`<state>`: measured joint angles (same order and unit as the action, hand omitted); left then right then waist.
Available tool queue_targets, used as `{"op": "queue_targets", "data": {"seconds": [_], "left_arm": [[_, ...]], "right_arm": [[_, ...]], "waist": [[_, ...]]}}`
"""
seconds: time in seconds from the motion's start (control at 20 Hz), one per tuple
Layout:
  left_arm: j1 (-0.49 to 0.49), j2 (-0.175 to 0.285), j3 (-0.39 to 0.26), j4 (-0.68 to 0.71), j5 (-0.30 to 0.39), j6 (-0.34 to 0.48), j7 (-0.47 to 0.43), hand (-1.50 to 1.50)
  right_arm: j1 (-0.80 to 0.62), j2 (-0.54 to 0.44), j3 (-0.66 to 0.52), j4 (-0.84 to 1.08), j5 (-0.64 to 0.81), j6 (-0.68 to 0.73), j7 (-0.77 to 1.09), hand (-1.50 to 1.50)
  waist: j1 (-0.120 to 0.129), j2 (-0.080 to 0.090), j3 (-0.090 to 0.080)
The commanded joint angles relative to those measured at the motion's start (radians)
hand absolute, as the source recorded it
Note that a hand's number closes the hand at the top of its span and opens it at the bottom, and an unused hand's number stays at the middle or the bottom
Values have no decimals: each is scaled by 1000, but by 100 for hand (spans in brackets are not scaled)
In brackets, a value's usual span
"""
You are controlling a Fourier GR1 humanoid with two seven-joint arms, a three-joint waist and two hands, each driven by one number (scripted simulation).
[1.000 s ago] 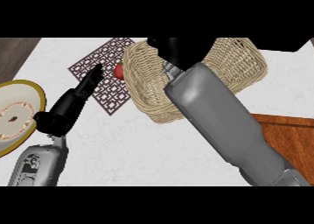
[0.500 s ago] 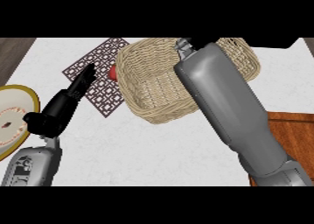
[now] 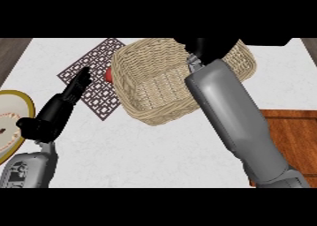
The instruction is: Pick the can from the cutting board and place it in the basket
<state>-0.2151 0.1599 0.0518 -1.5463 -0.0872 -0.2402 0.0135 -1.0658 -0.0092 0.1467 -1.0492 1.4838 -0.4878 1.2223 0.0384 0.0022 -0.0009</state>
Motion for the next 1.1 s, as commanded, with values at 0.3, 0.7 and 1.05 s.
{"op": "queue_targets", "data": {"seconds": [0.3,0.7,1.05], "left_arm": [[15,-33,-19,-66,-17,40,59,0],[23,8,18,-24,-1,6,-4,0],[10,18,33,-28,17,-7,27,0]], "right_arm": [[98,9,0,13,131,-122,208,150],[180,9,-46,-56,204,-229,177,-150],[146,9,-104,-41,147,-305,43,-150]], "waist": [[-18,-3,1],[-24,-3,1],[-28,-1,1]]}}
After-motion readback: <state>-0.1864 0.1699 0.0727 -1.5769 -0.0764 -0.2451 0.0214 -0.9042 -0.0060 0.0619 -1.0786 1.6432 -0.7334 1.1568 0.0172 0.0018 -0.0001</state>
